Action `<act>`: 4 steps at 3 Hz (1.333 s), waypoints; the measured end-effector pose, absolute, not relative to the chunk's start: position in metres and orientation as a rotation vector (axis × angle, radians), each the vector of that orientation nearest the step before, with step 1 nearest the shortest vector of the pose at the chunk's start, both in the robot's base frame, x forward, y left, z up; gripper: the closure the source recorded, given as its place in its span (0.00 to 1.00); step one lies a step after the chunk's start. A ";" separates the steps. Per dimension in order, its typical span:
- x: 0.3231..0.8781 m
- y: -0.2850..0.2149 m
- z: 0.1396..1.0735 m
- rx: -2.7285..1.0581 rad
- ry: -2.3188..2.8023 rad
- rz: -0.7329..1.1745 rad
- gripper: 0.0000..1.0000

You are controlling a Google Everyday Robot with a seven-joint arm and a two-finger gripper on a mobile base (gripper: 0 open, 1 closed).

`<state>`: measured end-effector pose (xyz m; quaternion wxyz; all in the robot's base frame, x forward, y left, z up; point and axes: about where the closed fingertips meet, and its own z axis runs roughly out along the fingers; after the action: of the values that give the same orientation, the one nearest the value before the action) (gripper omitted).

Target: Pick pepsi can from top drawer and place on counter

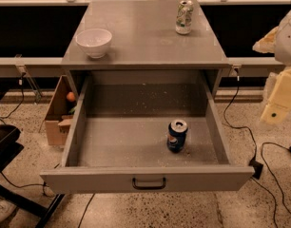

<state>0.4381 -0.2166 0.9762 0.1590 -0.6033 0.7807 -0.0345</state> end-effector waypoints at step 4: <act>0.485 -0.161 0.821 -1.402 2.067 0.527 0.00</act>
Offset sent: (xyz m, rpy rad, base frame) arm 0.0588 0.0354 -0.1249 0.5630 0.0409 -0.1227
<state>0.4849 -0.1611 0.8210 0.2901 -0.5257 0.7749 0.1975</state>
